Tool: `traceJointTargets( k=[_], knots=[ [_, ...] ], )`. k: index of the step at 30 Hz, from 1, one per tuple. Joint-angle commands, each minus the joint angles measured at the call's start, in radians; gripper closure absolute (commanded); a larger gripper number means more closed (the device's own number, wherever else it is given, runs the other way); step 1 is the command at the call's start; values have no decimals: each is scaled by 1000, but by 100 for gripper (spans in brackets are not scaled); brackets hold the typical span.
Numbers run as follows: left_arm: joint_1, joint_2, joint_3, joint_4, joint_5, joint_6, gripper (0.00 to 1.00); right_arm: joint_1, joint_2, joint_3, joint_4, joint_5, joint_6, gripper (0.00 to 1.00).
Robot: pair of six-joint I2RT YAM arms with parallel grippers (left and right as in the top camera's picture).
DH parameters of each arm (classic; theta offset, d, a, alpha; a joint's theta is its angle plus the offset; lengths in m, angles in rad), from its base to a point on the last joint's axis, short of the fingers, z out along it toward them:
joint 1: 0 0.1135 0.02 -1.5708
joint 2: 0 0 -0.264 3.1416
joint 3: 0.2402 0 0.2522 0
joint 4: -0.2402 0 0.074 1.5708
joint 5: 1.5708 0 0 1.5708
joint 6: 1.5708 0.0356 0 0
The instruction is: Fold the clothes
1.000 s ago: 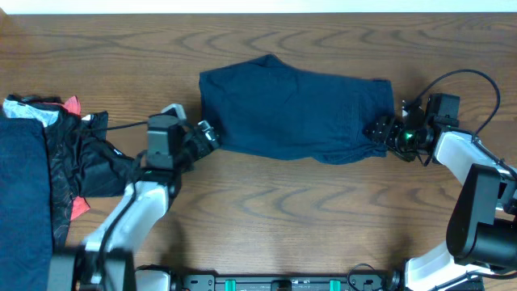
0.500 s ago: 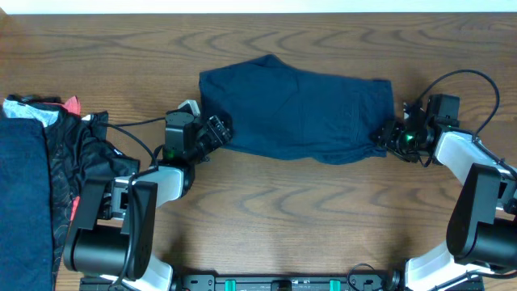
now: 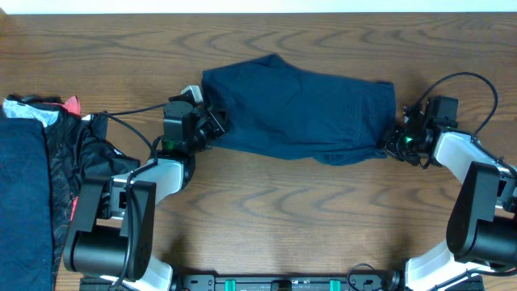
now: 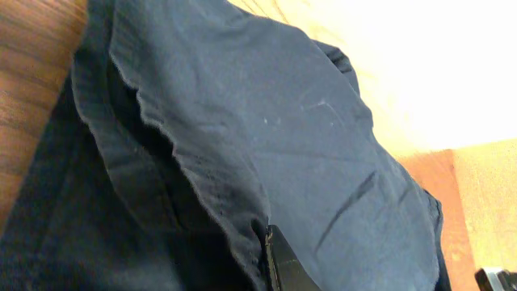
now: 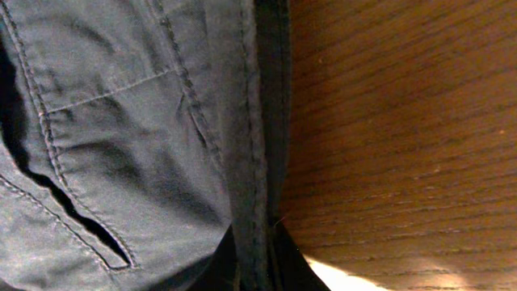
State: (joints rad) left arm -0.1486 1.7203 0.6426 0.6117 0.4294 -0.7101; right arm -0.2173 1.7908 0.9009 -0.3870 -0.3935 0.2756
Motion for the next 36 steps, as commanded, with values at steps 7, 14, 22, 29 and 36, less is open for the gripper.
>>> traceJointTargets(
  k=[7,14,22,29,36],
  knots=[
    [-2,-245,18,-155,25,152,94,2,48,-38,13,77,-3,98],
    [-2,-457,18,-537,-148,220,94,2,48,-38,17,77,-3,98],
    [-2,-444,15,-861,-209,235,91,0,48,-38,16,80,-4,99],
    [-2,-302,11,-962,-149,235,90,-2,48,-38,6,84,-3,99],
    [11,-179,8,-858,-137,235,39,-20,48,-37,6,83,-13,1]
  ],
)
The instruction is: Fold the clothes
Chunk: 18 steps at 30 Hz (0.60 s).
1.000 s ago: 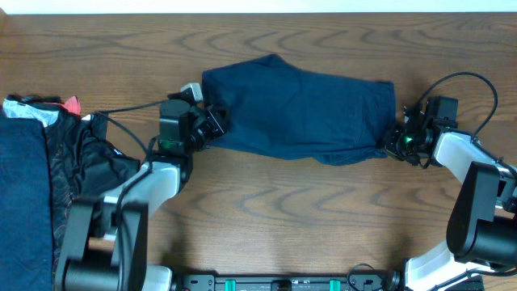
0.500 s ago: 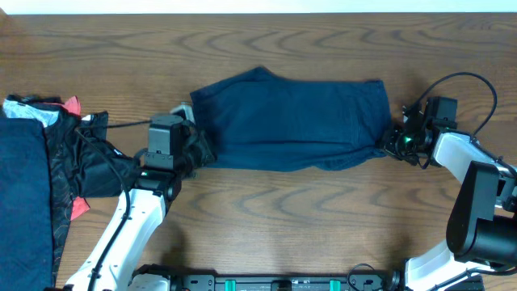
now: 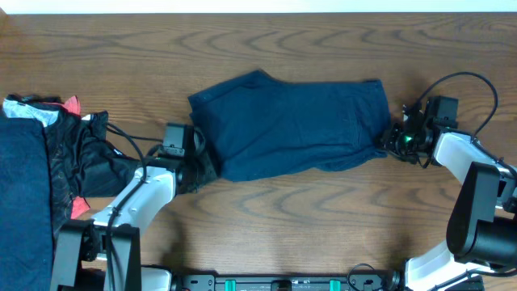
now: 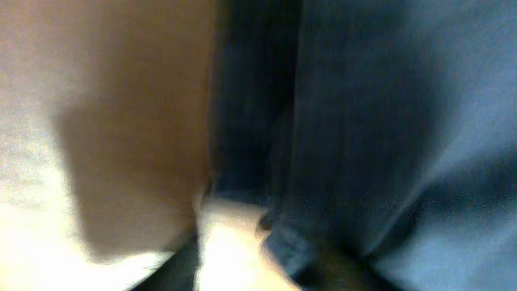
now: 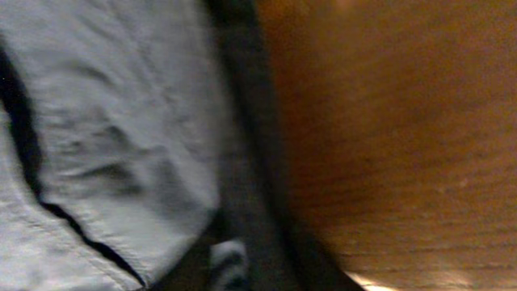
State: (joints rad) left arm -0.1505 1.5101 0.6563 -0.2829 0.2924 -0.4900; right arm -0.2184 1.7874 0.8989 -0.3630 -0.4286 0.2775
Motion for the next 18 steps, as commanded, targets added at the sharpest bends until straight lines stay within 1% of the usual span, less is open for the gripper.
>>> traceJointTargets(
  k=[1,2,3,4,6,8,11,18],
  knots=[
    [17,29,-5,73,16,14,38,-23,51,-35,-18,118,-24,1],
    [24,22,-3,116,44,9,37,-28,51,-34,-21,118,-34,1],
    [30,13,-3,155,70,5,31,-32,51,-32,-24,118,-42,1],
    [36,2,-3,192,90,-5,29,-38,51,-29,-32,118,-55,1],
    [46,-21,-3,257,92,-24,26,-47,51,-22,-47,119,-64,1],
    [59,-30,-3,314,88,-28,26,-60,51,-14,-55,118,-62,1],
    [82,-26,-3,341,71,-39,25,-77,51,-2,-64,118,-62,1],
    [104,-23,-3,326,63,-39,25,-87,51,19,-75,113,-62,1]
  ],
)
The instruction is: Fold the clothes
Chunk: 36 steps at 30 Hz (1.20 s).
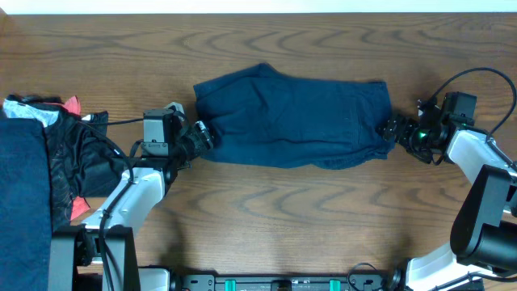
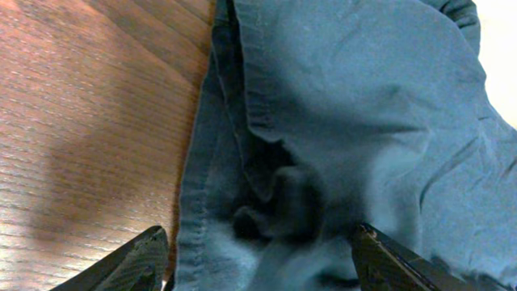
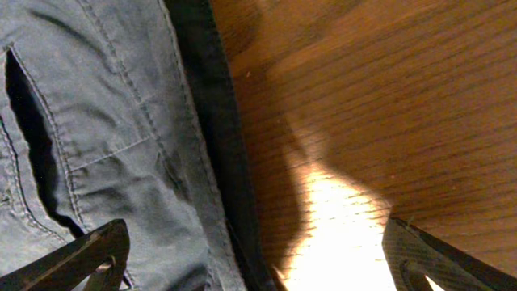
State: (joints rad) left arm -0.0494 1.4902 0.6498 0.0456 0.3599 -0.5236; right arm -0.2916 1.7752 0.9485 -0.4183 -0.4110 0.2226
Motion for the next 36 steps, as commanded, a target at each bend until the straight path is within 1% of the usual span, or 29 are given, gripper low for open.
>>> traceJointTargets(
  k=[1,3,8,12,13,15,16,19,21,23,24,25,28,29,30,32,33,34,36],
  knots=[
    [3,-3,3,-2,-4,-5,25,-14,63,-30,-19,92,-7,1],
    [3,-3,3,-3,-3,-5,23,-14,63,-28,-18,89,-7,1],
    [2,-3,3,-2,-1,-5,22,-13,63,-27,0,87,-11,1],
    [2,-3,3,-3,-1,-6,22,-4,63,-27,34,30,-45,1],
    [2,-3,3,-3,-1,-13,22,0,63,-27,42,17,-45,3],
    [-4,-2,3,-2,-2,-13,22,11,63,-27,55,-8,-44,16],
    [-9,-1,3,-2,-3,-12,22,19,63,-27,60,-19,-41,17],
    [-16,7,3,-2,-10,-12,22,51,63,-27,60,-24,-17,8],
    [-15,17,3,-2,-13,-12,21,86,63,-27,61,-23,-9,9],
    [-15,27,3,2,-13,-12,21,119,63,-27,69,-23,-3,12],
    [-15,32,3,6,-14,-12,17,137,63,-27,75,-23,4,12],
    [-15,35,3,8,-17,-12,16,153,63,-27,84,-23,15,13],
    [-15,45,3,9,-40,-11,16,189,63,-27,108,-23,45,23],
    [-14,47,3,9,-40,-12,16,197,63,-27,114,-23,55,29],
    [-14,49,3,9,-40,-11,16,206,63,-27,119,-23,58,43],
    [-14,51,3,9,-40,-12,16,214,63,-27,123,-19,63,69],
    [-14,51,3,9,-40,-12,16,214,63,-27,121,-15,63,89],
    [-14,51,3,9,-39,-12,16,214,63,-27,117,-6,70,99],
    [-14,52,3,10,-40,-12,16,209,63,-27,106,22,69,99]
  ],
)
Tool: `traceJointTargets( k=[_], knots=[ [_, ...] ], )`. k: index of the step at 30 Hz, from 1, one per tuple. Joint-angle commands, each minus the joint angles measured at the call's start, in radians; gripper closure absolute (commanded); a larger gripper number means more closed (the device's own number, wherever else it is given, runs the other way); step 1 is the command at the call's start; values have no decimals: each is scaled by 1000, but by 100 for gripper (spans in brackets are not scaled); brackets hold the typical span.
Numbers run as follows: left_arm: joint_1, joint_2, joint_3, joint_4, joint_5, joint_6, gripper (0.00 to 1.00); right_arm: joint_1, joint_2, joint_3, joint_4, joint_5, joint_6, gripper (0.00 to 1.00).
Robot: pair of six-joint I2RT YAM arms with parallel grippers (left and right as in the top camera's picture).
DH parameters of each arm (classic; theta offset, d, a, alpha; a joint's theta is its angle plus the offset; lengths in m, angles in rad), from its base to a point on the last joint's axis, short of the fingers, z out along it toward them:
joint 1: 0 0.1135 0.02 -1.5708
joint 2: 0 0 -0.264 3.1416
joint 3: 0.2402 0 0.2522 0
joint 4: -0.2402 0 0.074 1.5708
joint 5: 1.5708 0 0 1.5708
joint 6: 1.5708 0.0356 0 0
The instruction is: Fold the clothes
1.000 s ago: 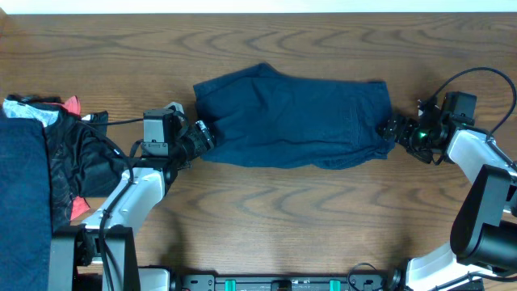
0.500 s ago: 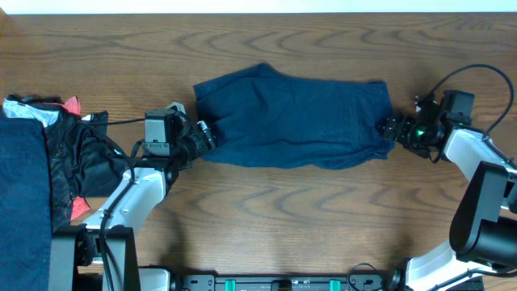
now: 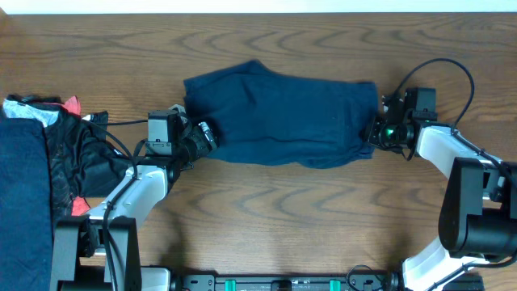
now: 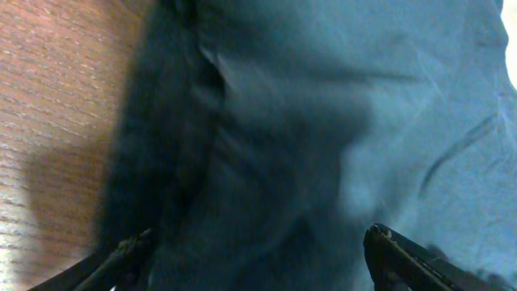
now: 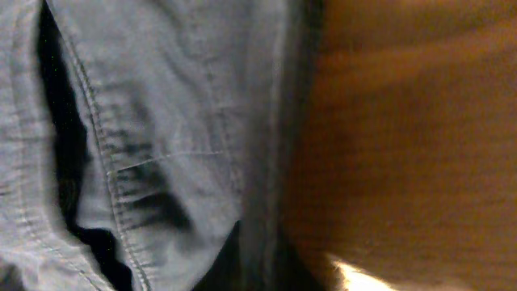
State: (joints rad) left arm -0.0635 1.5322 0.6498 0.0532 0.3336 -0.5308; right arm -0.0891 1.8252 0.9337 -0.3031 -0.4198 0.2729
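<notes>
A navy blue garment (image 3: 283,121) lies folded across the middle of the wooden table (image 3: 266,218). My left gripper (image 3: 202,135) is at its left end. In the left wrist view it is open (image 4: 250,242), the fingers (image 4: 404,255) wide apart with the dark cloth (image 4: 323,97) between them. My right gripper (image 3: 374,132) is at the garment's right end. In the right wrist view it is shut (image 5: 254,246) on the hem, next to a stitched pocket seam (image 5: 113,170).
A pile of other clothes sits at the left edge: a dark blue piece (image 3: 23,186) and a black and red one (image 3: 81,153). Cables run from both wrists. The table's far edge (image 3: 258,10) is just behind the garment.
Both grippers stood open just off the garment's ends. Now the left is pushed onto the left end, still open, the right is shut on the right hem, and the garment lies slightly further left.
Both grippers were shut on the ends of the garment, held stretched between them. It then lay lower and flatter on the table. Then both grippers were open and apart from it. Now the right is shut on the hem again and the left straddles the left end.
</notes>
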Motion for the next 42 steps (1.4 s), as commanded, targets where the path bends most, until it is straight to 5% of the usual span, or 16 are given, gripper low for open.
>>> traceJointTargets(
  k=[1,14,15,16,22,38,40,42],
  knots=[
    [0,10,3,2,-13,-5,16,2,13,-13,-18,52,19,99],
    [-2,78,3,60,-4,-32,15,-172,13,-13,-112,179,85,99],
    [-2,82,3,80,-5,-31,15,-178,13,-13,-111,157,50,57],
    [-2,85,3,104,-5,-31,15,-181,13,-13,-109,131,6,1],
    [-2,132,3,333,-5,-32,2,-176,13,-13,-120,71,-84,1],
    [-6,504,27,723,327,-165,1,-186,2,-11,-156,72,-87,1],
    [-8,521,41,745,378,-180,8,-186,2,-11,-155,72,-87,1],
    [-10,522,55,749,405,-186,32,-186,2,-11,-156,72,-87,1]
  ],
)
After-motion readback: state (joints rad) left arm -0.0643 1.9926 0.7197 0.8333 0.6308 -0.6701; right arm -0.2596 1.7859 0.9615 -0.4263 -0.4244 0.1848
